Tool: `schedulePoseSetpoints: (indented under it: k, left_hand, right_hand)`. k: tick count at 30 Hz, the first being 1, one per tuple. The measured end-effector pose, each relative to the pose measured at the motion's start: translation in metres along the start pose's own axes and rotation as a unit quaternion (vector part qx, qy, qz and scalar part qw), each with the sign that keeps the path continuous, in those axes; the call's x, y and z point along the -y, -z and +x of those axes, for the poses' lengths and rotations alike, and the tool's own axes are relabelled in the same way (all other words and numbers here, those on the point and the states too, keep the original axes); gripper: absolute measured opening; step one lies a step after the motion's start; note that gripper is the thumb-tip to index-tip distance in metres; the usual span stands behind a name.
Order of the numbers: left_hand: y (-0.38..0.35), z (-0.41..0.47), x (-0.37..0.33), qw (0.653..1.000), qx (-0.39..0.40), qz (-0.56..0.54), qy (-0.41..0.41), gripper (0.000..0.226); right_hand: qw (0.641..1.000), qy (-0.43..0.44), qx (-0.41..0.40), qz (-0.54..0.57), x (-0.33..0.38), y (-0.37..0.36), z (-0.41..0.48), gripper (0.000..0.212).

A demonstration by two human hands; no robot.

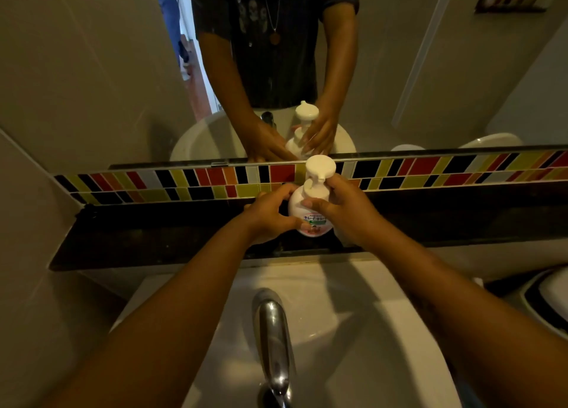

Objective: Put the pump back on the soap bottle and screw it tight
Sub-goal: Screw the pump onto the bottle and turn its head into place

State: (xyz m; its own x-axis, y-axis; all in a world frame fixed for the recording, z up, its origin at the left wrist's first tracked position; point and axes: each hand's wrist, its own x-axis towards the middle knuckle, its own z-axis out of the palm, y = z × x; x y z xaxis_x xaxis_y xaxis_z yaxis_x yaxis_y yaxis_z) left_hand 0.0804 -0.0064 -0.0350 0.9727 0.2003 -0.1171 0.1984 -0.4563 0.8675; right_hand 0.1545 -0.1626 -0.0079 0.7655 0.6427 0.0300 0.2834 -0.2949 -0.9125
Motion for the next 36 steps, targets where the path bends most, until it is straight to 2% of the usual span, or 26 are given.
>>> schedulePoseSetpoints:
  k: [2, 3, 9, 15, 17, 19, 22, 23, 25, 27, 31, 33, 36]
  left_hand:
    - [0.004, 0.003, -0.002, 1.000, 0.020, -0.015, 0.011, 0.057]
    - [0.005, 0.003, -0.003, 0.999, 0.025, -0.015, 0.015, 0.057]
    - [-0.002, 0.000, 0.001, 1.000, -0.014, 0.021, 0.012, 0.062]
    - [-0.007, -0.001, 0.005, 0.997, -0.042, 0.060, 0.023, 0.058]
    - [-0.005, -0.001, 0.002, 0.995, -0.037, 0.090, 0.028, 0.059]
    - [-0.001, -0.002, -0.002, 0.993, -0.031, 0.114, 0.016, 0.063]
    - [0.005, -0.008, -0.006, 0.990, -0.013, 0.143, -0.001, 0.085]
    - [0.008, -0.011, -0.005, 0.991, -0.006, 0.135, 0.000, 0.093]
    - [0.013, -0.019, -0.003, 0.996, -0.012, 0.085, 0.000, 0.097]
    - [0.015, -0.024, -0.005, 0.998, -0.044, 0.038, -0.019, 0.091]
    - [-0.005, -0.018, -0.024, 0.994, -0.094, -0.024, -0.054, 0.065]
    - [-0.015, -0.012, -0.031, 0.990, -0.113, -0.075, -0.036, 0.065]
    - [-0.019, -0.004, -0.034, 0.986, -0.139, -0.087, -0.029, 0.064]
  right_hand:
    - [0.998, -0.005, 0.063, -0.008, 0.002, 0.011, 0.004, 0.054]
    - [0.998, -0.003, 0.067, -0.011, 0.002, 0.012, 0.003, 0.053]
    - [0.998, 0.027, -0.058, 0.002, -0.003, -0.013, -0.009, 0.040]
    - [0.992, 0.022, -0.128, -0.007, -0.005, -0.028, -0.011, 0.042]
    - [0.991, 0.023, -0.127, -0.024, -0.006, -0.028, -0.010, 0.043]
    - [0.996, 0.025, -0.086, -0.011, -0.008, -0.022, -0.009, 0.050]
    - [0.999, -0.013, -0.030, 0.011, -0.017, -0.002, -0.010, 0.082]
    - [0.999, -0.029, -0.019, 0.002, -0.021, 0.006, -0.012, 0.089]
    - [0.999, -0.043, 0.006, -0.016, -0.027, 0.017, -0.015, 0.091]
    - [0.999, -0.038, 0.025, -0.026, -0.029, 0.019, -0.013, 0.089]
    - [0.999, -0.022, 0.023, -0.039, -0.023, 0.003, -0.006, 0.080]
    - [0.999, -0.024, 0.006, -0.030, -0.023, -0.002, -0.004, 0.074]
    - [0.999, -0.024, 0.010, -0.028, -0.026, -0.001, -0.001, 0.068]
